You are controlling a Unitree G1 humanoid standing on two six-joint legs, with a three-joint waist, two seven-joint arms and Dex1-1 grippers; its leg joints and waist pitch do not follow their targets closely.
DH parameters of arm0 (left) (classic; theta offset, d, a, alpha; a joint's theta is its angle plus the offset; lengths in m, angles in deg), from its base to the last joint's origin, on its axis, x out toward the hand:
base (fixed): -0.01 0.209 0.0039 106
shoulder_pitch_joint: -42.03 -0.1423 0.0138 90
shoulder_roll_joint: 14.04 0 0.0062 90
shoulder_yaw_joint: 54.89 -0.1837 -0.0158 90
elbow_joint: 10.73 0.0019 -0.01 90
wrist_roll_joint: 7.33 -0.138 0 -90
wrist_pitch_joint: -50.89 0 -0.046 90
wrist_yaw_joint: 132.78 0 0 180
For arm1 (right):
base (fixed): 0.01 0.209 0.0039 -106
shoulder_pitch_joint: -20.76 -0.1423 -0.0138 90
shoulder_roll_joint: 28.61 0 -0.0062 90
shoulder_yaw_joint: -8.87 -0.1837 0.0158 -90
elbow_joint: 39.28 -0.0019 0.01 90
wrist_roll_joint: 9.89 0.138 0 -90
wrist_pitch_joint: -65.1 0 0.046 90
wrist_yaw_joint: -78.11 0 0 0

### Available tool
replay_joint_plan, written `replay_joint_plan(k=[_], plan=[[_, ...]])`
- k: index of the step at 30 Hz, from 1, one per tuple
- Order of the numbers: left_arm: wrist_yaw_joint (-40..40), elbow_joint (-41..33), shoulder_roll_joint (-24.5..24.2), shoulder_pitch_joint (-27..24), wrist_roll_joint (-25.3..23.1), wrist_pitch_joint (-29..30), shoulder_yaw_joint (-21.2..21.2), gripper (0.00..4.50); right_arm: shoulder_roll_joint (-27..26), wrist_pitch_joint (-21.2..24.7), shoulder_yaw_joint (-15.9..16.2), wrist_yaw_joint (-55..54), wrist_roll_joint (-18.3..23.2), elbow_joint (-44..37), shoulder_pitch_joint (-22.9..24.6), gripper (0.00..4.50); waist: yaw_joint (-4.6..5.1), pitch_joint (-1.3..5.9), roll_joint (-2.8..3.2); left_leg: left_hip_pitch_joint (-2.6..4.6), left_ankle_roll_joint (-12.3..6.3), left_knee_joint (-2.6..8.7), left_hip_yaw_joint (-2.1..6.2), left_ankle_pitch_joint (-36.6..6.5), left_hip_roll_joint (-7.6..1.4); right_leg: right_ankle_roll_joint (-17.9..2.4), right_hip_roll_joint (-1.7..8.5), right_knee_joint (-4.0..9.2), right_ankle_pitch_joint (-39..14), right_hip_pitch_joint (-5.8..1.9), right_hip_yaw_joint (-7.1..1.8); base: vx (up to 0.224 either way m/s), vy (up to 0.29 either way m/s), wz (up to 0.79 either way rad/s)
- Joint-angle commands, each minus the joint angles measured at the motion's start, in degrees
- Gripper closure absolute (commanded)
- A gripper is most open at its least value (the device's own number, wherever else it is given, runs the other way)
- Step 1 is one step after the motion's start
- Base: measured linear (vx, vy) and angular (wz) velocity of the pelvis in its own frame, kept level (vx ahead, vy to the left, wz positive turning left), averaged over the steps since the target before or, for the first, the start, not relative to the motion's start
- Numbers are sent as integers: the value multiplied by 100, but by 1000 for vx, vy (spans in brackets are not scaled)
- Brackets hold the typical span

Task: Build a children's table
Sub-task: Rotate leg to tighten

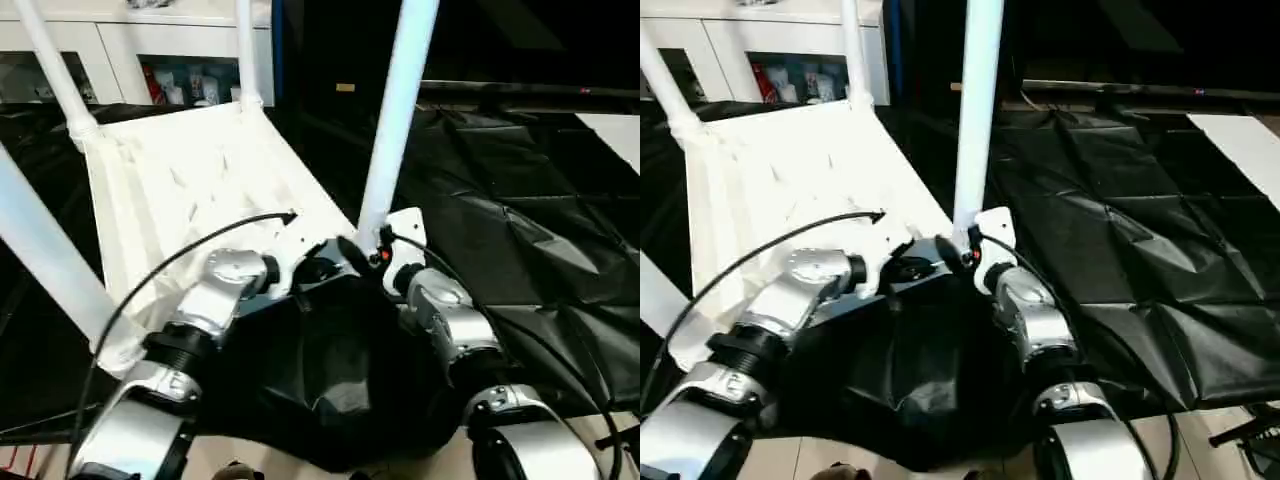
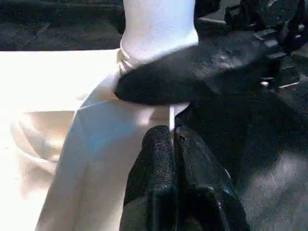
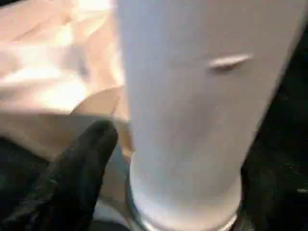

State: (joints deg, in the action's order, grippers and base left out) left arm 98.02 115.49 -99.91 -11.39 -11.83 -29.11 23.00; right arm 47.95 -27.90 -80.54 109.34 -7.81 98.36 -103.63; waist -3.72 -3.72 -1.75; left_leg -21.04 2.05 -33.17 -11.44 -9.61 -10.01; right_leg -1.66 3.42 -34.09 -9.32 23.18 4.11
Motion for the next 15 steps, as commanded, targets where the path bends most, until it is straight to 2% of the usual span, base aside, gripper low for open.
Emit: replay_joint_plan(k=[1,6,9,12,15], plan=[[384,-373,100,14,326,-381,-102,450,-56,-23,480,785,-50,-95,78,50,-26,393,12,88,-172,371,192,-1482,-369,-1036,583,467,-1922,-260,-327,0,0,0],[872,-514,-123,-107,378,-465,-213,450,346,-31,587,1693,56,-459,233,50,-53,386,25,106,-189,373,188,-1532,-385,-1067,586,476,-1946,-246,-342,0,0,0],[1297,-614,-329,-217,422,-514,-292,450,695,82,724,2495,219,-830,407,50,-147,390,32,119,-201,373,182,-1499,-404,-1054,581,458,-1870,-262,-337,0,0,0],[1637,-763,-477,-317,523,-451,-305,450,909,248,787,3035,402,-1077,519,50,-194,386,35,121,-210,376,166,-1483,-415,-1102,561,438,-1779,-257,-327,0,0,0],[1978,-874,-637,-389,593,-375,-341,450,1060,371,877,3471,475,-1279,617,76,-232,388,30,107,-218,376,165,-1471,-417,-1087,569,435,-1838,-257,-328,0,0,0]])
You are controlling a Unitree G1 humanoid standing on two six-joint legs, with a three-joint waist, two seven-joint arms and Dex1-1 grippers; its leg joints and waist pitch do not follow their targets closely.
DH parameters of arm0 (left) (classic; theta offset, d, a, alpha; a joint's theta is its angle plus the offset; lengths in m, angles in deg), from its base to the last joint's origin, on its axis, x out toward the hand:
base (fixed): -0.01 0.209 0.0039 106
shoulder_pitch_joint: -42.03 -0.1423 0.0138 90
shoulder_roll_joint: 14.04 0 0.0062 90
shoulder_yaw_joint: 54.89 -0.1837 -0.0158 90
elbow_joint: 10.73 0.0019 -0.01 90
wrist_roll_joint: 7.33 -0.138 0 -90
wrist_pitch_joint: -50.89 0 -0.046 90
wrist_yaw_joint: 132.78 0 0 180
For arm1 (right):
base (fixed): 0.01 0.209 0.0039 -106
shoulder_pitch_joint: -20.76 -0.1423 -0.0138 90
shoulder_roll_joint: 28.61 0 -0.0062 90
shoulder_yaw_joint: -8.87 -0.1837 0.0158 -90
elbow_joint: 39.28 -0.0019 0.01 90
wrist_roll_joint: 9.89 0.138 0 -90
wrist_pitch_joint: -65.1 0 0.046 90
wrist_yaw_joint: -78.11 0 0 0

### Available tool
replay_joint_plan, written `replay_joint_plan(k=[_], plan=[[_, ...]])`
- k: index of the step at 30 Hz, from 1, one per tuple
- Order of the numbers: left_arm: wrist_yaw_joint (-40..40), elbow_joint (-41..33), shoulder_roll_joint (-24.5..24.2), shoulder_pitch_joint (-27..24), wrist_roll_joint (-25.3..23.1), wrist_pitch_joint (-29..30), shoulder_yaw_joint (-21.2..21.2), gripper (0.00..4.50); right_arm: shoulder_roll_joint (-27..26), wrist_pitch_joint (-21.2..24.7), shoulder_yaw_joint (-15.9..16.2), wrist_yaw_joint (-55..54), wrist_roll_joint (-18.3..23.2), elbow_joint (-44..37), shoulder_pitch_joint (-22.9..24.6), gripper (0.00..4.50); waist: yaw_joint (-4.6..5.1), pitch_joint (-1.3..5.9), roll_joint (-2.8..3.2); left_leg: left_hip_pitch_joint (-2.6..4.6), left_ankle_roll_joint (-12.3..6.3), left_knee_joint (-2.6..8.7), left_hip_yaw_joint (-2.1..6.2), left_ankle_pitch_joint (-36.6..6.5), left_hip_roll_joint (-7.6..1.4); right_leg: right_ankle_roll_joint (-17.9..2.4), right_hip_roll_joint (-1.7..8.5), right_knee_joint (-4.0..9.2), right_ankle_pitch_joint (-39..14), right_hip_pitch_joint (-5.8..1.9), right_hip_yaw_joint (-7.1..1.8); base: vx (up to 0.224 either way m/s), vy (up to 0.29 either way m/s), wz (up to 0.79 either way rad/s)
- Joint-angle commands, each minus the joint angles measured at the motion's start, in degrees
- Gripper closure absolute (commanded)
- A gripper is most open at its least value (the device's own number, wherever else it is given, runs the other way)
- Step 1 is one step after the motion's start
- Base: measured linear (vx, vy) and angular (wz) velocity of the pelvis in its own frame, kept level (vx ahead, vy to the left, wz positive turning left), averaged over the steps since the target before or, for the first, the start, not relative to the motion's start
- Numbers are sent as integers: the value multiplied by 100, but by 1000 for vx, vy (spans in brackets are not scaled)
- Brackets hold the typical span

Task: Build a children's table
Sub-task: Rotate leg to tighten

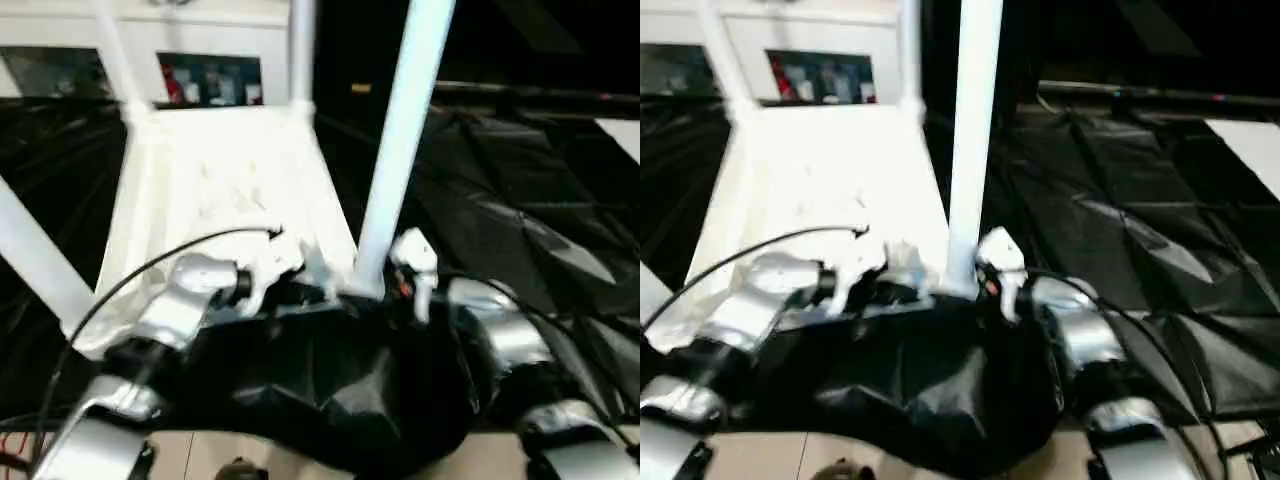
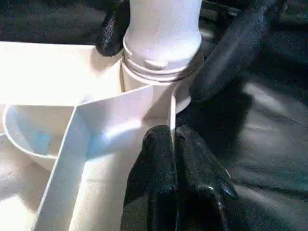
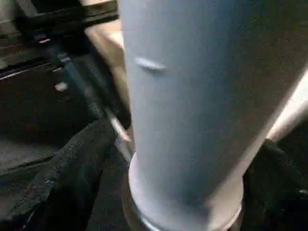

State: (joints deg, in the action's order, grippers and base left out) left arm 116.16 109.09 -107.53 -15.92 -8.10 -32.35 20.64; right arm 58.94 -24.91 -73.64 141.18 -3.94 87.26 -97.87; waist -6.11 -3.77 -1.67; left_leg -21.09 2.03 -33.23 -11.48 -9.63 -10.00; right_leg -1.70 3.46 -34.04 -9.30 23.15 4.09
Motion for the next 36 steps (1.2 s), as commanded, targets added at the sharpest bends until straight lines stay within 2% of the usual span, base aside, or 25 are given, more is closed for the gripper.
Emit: replay_joint_plan(k=[1,5,10,15,18,20,21,22,23,24,25,28,29,31,32,34,35,36], plan=[[194,-240,107,60,223,-40,-112,450,-28,90,191,329,91,-187,49,90,5,392,25,114,-212,381,169,-1476,-417,-1077,572,436,-1886,-250,-328,0,0,0],[232,-191,36,69,186,-73,-132,450,15,130,232,453,72,-218,71,122,-12,388,4,127,-106,388,185,-1551,-409,-1005,582,459,-2149,-234,-328,0,0,0],[328,-242,-37,24,178,-46,-148,450,66,278,313,563,122,-355,112,163,-31,402,6,112,-150,377,179,-1392,-405,-1019,577,429,-1939,-247,-328,0,0,0],[81,-167,18,52,97,-64,-92,450,-17,289,286,407,117,-329,133,182,-25,401,5,113,-145,374,179,-1385,-402,-1032,582,435,-1943,-247,-323,0,0,0],[-369,3,159,169,29,33,5,450,-189,314,145,-38,126,-241,142,185,-3,381,-4,125,-102,381,185,-1485,-394,-964,583,469,-2170,-225,-329,0,0,0],[-766,151,335,303,30,80,112,450,-420,445,-41,-768,60,5,64,186,34,362,-10,139,-22,391,211,-1662,-380,-872,601,515,-2583,-209,-321,0,0,0],[-766,151,335,303,30,80,112,450,-420,445,-41,-768,60,5,64,186,51,361,-13,144,8,390,222,-1729,-378,-842,609,525,-2712,-208,-314,0,0,0],[-1247,337,570,496,-28,158,186,450,-737,360,-241,-1823,-93,409,-68,186,76,364,-7,146,39,386,231,-1775,-370,-768,615,549,-2887,-203,-307,0,0,0],[-1364,389,636,551,-48,183,196,450,-828,373,-301,-2085,-105,512,-110,186,123,352,8,162,106,387,249,-1893,-358,-745,611,566,-3044,-172,-297,0,0,0],[-1589,490,764,658,-88,229,213,450,-1008,417,-420,-2588,-118,711,-194,186,162,349,-7,146,127,394,257,-1925,-353,-704,609,578,-3142,-186,-283,0,0,0],[-1589,490,764,658,-88,229,213,450,-1008,417,-420,-2588,-118,711,-194,186,181,363,-4,148,157,392,278,-1978,-353,-642,625,590,-3246,-200,-270,0,0,0],[-1891,652,987,822,-164,239,188,450,-1316,476,-512,-3134,-109,896,-329,186,217,368,32,167,101,386,253,-2025,-351,-671,600,607,-3010,-155,-308,0,0,0],[-1994,709,1083,872,-187,236,168,450,-1444,449,-510,-3367,-163,973,-400,186,216,374,42,149,104,394,263,-1985,-355,-702,605,585,-2906,-182,-306,0,0,0],[-2054,739,1166,901,-197,239,146,450,-1553,364,-480,-3571,-246,1055,-475,186,242,382,39,142,108,396,246,-1919,-356,-790,581,554,-2616,-176,-311,0,0,0],[-2117,777,1257,925,-216,211,115,450,-1647,96,-265,-3595,-484,1137,-564,186,248,389,53,138,93,381,239,-1904,-347,-849,592,541,-2503,-186,-317,0,0,0],[-2136,815,1281,940,-229,174,108,450,-1685,-47,-213,-3496,-530,1203,-604,186,244,394,36,127,32,375,225,-1821,-345,-886,595,533,-2371,-203,-326,0,0,0],[-2150,840,1284,948,-234,156,109,450,-1707,-64,-249,-3425,-457,1229,-618,130,236,396,29,120,-18,366,213,-1748,-340,-913,592,525,-2273,-213,-333,0,0,0],[-2071,833,1251,933,-214,132,104,450,-1709,-51,-313,-3293,-330,1193,-610,116,237,395,34,113,-60,368,211,-1689,-340,-947,583,513,-2202,-223,-331,0,0,0]])
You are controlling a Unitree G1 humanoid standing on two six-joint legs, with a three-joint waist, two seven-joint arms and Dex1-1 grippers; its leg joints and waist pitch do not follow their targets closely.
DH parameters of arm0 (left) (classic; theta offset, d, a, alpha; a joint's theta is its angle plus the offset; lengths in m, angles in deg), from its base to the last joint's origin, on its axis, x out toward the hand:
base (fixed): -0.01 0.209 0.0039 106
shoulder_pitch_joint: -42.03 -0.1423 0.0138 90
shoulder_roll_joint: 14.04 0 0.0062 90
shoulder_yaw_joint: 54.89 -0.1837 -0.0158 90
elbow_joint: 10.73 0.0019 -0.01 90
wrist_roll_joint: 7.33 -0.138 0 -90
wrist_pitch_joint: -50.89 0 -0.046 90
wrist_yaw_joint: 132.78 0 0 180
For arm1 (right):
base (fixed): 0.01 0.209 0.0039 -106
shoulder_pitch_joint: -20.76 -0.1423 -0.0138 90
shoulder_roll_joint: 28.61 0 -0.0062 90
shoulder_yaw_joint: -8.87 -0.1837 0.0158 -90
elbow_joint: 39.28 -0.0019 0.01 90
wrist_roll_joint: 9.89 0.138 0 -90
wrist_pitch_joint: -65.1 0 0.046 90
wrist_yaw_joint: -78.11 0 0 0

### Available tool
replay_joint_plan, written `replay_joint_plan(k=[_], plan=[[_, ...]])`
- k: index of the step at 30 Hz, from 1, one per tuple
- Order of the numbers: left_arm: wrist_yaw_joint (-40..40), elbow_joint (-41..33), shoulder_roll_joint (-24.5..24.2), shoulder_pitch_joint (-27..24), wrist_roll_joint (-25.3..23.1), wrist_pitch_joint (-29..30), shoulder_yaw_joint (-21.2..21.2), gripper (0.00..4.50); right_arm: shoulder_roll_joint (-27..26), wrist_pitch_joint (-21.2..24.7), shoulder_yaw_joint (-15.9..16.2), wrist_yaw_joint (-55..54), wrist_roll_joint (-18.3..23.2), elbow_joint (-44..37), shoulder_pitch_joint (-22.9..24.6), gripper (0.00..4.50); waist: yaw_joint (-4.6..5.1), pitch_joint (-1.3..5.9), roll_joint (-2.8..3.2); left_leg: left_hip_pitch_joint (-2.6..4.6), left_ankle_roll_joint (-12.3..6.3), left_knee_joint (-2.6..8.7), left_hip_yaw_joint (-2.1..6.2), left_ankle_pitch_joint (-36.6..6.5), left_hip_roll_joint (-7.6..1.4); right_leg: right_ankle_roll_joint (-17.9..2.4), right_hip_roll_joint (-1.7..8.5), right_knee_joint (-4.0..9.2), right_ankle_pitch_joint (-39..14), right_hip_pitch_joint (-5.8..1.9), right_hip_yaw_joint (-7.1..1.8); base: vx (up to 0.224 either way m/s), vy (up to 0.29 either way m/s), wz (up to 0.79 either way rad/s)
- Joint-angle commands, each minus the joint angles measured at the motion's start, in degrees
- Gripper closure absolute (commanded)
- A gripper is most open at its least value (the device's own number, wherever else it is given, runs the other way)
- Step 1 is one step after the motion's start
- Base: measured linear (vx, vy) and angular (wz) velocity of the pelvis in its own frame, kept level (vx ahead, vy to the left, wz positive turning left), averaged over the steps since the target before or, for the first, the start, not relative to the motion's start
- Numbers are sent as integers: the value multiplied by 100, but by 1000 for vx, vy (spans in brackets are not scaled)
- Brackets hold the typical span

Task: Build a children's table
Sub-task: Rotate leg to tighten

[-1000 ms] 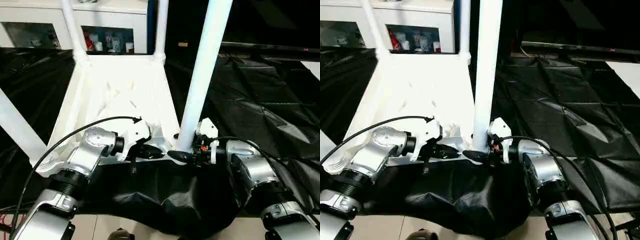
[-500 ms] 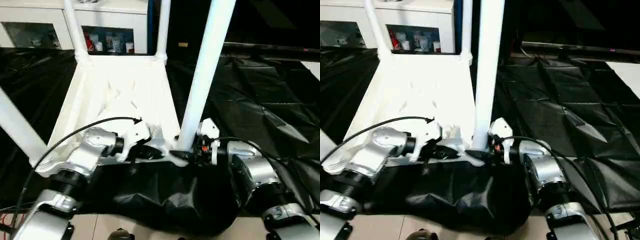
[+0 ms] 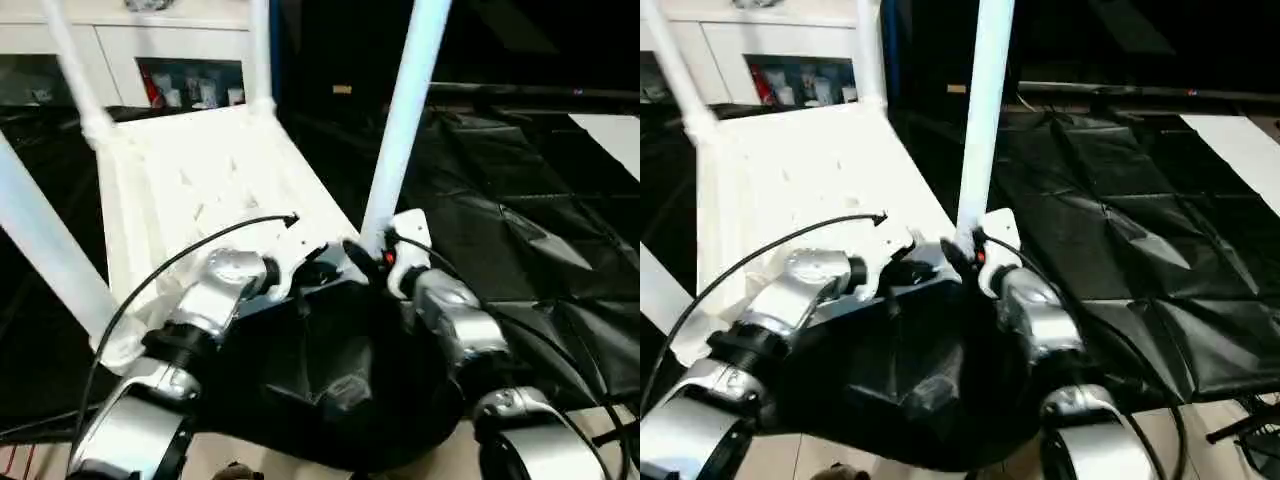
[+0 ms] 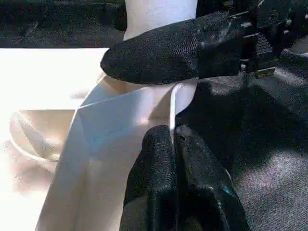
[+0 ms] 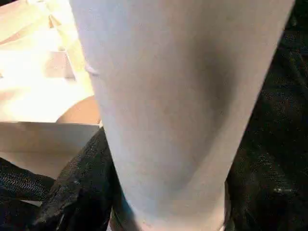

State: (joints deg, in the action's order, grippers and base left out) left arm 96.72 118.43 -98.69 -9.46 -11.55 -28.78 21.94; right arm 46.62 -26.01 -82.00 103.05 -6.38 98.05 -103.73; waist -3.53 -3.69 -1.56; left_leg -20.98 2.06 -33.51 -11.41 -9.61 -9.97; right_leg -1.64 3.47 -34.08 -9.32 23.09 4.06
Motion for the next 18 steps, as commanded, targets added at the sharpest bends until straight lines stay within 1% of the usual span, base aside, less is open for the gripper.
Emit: replay_joint_plan(k=[1,2,3,4,5,7,8,10,11,12,15,18], plan=[[-60,-115,337,271,145,-252,-33,450,-463,73,501,607,-27,80,-14,116,-25,384,24,103,-76,398,201,-1684,-349,-959,580,518,-2185,-216,-329,0,0,0],[0,-126,306,255,155,-287,-43,450,-440,88,500,680,0,52,-5,114,-23,383,19,97,-93,394,200,-1685,-344,-969,574,513,-2195,-220,-326,0,0,0],[189,-180,219,197,188,-340,-63,450,-323,54,572,889,-40,-12,33,86,-21,381,36,95,-99,402,206,-1687,-352,-967,575,512,-2217,-226,-321,0,0,0],[279,-208,181,169,206,-348,-69,450,-258,14,623,984,-79,-37,53,86,-23,382,32,101,-104,402,206,-1697,-353,-961,574,520,-2227,-224,-321,0,0,0],[421,-254,118,123,237,-375,-83,450,-155,-25,664,1168,-91,-83,83,67,-18,389,34,86,-97,408,212,-1675,-360,-977,574,501,-2159,-239,-319,0,0,0],[619,-322,27,57,279,-426,-108,450,-7,-81,711,1441,-90,-160,129,67,-20,391,31,86,-126,403,206,-1650,-361,-1006,570,492,-2037,-247,-321,0,0,0],[815,-410,-65,-17,321,-452,-137,450,161,-130,759,1771,-59,-273,190,67,-22,403,18,68,-168,400,206,-1574,-365,-1056,578,466,-1874,-278,-323,0,0,0],[916,-462,-127,-61,336,-453,-153,450,287,-166,799,2009,-34,-365,238,67,-33,401,27,81,-205,390,192,-1485,-375,-1135,583,457,-1735,-263,-332,0,0,0],[1096,-531,-238,-131,352,-505,-182,450,496,-189,844,2365,20,-501,308,67,-42,396,22,69,-241,388,185,-1459,-370,-1160,573,453,-1706,-276,-326,0,0,0],[1196,-560,-299,-168,354,-528,-203,450,590,-260,854,2457,10,-522,326,67,-53,391,26,71,-248,390,186,-1463,-377,-1148,578,459,-1718,-276,-329,0,0,0],[1519,-610,-523,-279,299,-685,-284,450,874,-149,830,3160,212,-734,437,67,-79,384,36,88,-241,394,179,-1559,-390,-1140,564,469,-1883,-260,-318,0,0,0],[1773,-700,-650,-366,361,-669,-286,450,1044,-55,827,3567,334,-879,504,67,-156,385,32,109,-207,403,176,-1582,-416,-1087,565,461,-1987,-250,-318,0,0,0]])
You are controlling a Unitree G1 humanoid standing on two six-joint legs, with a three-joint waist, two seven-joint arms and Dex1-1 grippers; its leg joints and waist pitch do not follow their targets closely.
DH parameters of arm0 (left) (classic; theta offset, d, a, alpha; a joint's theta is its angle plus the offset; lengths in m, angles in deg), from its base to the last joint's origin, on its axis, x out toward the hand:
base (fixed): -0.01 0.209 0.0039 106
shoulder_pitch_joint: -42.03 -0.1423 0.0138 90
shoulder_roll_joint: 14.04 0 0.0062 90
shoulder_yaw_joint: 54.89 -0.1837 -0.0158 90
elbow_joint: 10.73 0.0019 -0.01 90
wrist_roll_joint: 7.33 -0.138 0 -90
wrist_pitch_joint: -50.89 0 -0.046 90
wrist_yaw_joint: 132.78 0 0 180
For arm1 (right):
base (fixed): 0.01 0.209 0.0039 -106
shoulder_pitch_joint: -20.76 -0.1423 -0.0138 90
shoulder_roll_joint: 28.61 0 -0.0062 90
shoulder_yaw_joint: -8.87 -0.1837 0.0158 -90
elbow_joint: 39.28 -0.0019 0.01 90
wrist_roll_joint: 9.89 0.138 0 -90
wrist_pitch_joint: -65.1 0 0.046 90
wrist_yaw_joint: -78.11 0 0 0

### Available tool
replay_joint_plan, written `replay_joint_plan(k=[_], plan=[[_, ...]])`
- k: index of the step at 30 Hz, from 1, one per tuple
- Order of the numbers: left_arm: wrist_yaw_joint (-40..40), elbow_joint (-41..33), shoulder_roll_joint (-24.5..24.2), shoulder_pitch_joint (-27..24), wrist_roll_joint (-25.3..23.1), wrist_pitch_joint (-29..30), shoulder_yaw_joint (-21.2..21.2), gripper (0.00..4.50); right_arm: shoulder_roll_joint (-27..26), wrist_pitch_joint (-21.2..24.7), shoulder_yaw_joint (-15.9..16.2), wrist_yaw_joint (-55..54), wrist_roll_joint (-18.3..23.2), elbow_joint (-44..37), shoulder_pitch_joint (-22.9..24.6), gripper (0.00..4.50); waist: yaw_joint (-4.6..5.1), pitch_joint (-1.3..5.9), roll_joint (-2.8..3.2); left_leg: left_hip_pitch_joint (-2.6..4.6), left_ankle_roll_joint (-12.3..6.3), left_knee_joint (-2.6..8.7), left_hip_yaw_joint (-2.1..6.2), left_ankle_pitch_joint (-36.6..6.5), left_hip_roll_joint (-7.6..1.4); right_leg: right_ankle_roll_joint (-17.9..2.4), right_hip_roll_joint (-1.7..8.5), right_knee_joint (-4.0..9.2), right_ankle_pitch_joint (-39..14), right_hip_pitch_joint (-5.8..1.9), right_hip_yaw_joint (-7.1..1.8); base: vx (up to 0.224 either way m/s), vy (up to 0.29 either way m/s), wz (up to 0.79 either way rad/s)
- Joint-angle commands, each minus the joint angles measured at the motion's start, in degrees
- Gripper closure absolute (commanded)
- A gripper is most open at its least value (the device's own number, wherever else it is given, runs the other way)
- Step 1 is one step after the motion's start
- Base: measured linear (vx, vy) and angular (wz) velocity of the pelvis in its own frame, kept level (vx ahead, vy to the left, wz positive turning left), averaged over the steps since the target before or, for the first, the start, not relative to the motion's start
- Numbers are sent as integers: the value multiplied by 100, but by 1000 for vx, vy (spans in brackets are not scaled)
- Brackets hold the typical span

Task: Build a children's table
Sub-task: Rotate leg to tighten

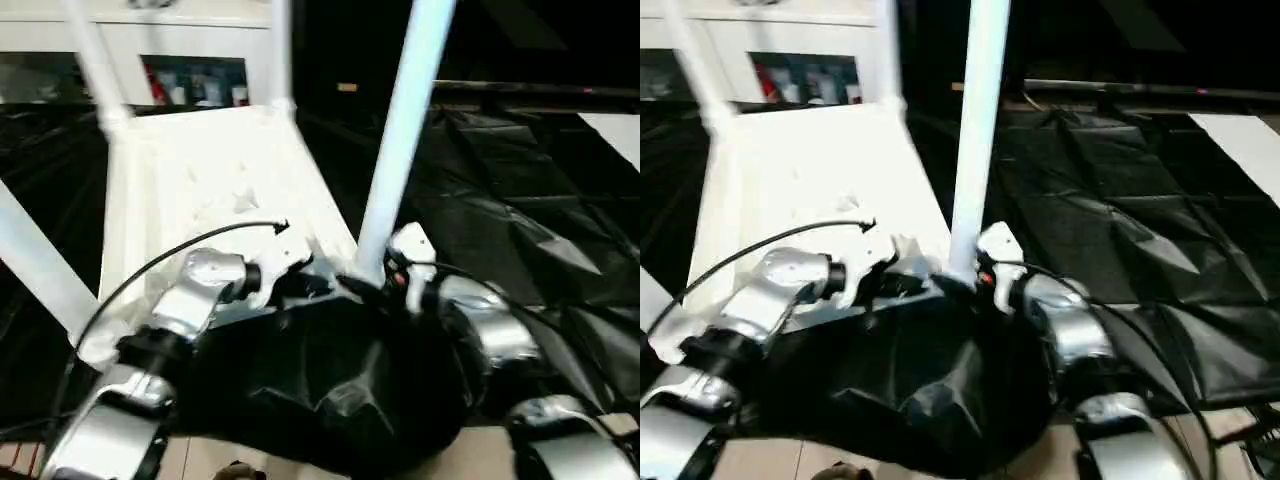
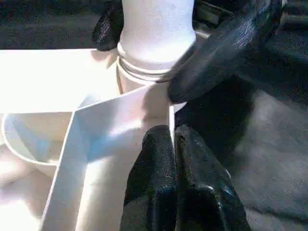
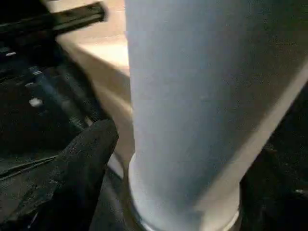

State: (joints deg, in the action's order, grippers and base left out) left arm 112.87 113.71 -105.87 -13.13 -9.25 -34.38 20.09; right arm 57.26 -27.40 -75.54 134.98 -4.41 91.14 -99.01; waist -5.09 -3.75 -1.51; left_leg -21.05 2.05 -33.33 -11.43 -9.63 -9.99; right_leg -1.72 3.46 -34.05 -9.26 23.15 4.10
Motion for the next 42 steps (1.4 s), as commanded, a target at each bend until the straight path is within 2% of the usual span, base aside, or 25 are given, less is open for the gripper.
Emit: replay_joint_plan(k=[1,2,4,6,11,19,22,23,25,26,29,30,34,35,37,38,42], plan=[[276,-280,24,-34,178,-92,-100,450,29,146,181,499,178,-229,46,82,-12,391,26,115,-200,385,178,-1576,-413,-1087,565,454,-1983,-256,-323,0,0,0],[333,-323,-2,-57,203,-62,-95,450,62,181,196,588,199,-259,60,99,-30,385,24,114,-194,390,175,-1570,-416,-1096,563,451,-1985,-252,-324,0,0,0],[508,-451,-80,-130,283,15,-82,450,159,256,273,842,241,-348,111,99,-48,388,22,115,-171,390,175,-1557,-414,-1092,567,450,-2023,-247,-322,0,0,0],[600,-500,-132,-166,320,32,-89,450,200,296,323,985,258,-396,142,132,-55,387,22,116,-161,388,170,-1541,-411,-1092,564,449,-1992,-237,-324,0,0,0],[707,-550,-244,-224,338,36,-98,450,222,361,372,1152,258,-476,183,174,-80,391,-1,105,-160,393,180,-1500,-411,-1053,575,438,-2065,-245,-323,0,0,0],[592,-593,-304,-261,286,84,-55,450,197,441,388,1159,272,-575,224,189,-76,391,-4,109,-142,385,178,-1473,-397,-1018,579,454,-2109,-240,-325,0,0,0],[94,-383,-156,-106,172,155,24,450,22,555,242,676,260,-490,206,189,-75,388,-11,110,-139,388,183,-1478,-401,-1010,583,459,-2153,-240,-323,0,0,0],[-388,-168,88,89,160,230,169,450,-264,590,52,-214,171,-213,118,189,-38,369,-13,129,-54,395,192,-1591,-379,-967,581,489,-2374,-200,-325,0,0,0],[-678,-75,246,204,150,318,238,450,-471,659,-62,-921,78,9,33,189,14,368,-6,134,65,394,224,-1734,-368,-870,607,519,-2745,-201,-312,0,0,0],[-812,-27,326,258,131,339,252,450,-576,704,-116,-1251,45,116,-11,189,51,364,-15,116,89,407,249,-1791,-365,-788,606,535,-2885,-223,-296,0,0,0],[-1229,151,600,440,50,410,251,450,-955,735,-274,-2176,8,416,-146,189,101,364,6,133,83,396,245,-1877,-357,-719,608,572,-2983,-188,-302,0,0,0],[-1341,214,683,496,27,429,245,450,-1076,760,-335,-2471,11,515,-208,189,126,365,10,154,84,391,244,-1923,-347,-731,600,580,-2969,-164,-307,0,0,0],[-1688,394,974,659,-48,437,194,450,-1488,634,-428,-3317,-108,848,-461,189,188,377,11,126,88,398,241,-1870,-348,-806,584,552,-2693,-185,-309,0,0,0],[-1703,436,1036,691,-70,393,166,450,-1535,375,-242,-3289,-334,870,-511,189,173,392,18,114,51,384,220,-1765,-345,-863,594,536,-2430,-199,-324,0,0,0],[-1646,440,1044,690,-103,329,113,450,-1555,242,-153,-3158,-396,855,-524,189,167,398,10,106,-5,380,212,-1685,-345,-908,589,513,-2244,-210,-333,0,0,0],[-1512,394,998,652,-117,259,44,450,-1550,221,-150,-2817,-263,768,-503,134,156,401,5,92,-101,370,193,-1549,-334,-976,580,494,-2020,-234,-339,0,0,0],[-1276,311,879,569,-88,211,-17,450,-1449,226,-134,-2379,-131,660,-471,111,149,407,6,68,-199,372,193,-1378,-344,-1057,583,461,-1804,-274,-331,0,0,0]])
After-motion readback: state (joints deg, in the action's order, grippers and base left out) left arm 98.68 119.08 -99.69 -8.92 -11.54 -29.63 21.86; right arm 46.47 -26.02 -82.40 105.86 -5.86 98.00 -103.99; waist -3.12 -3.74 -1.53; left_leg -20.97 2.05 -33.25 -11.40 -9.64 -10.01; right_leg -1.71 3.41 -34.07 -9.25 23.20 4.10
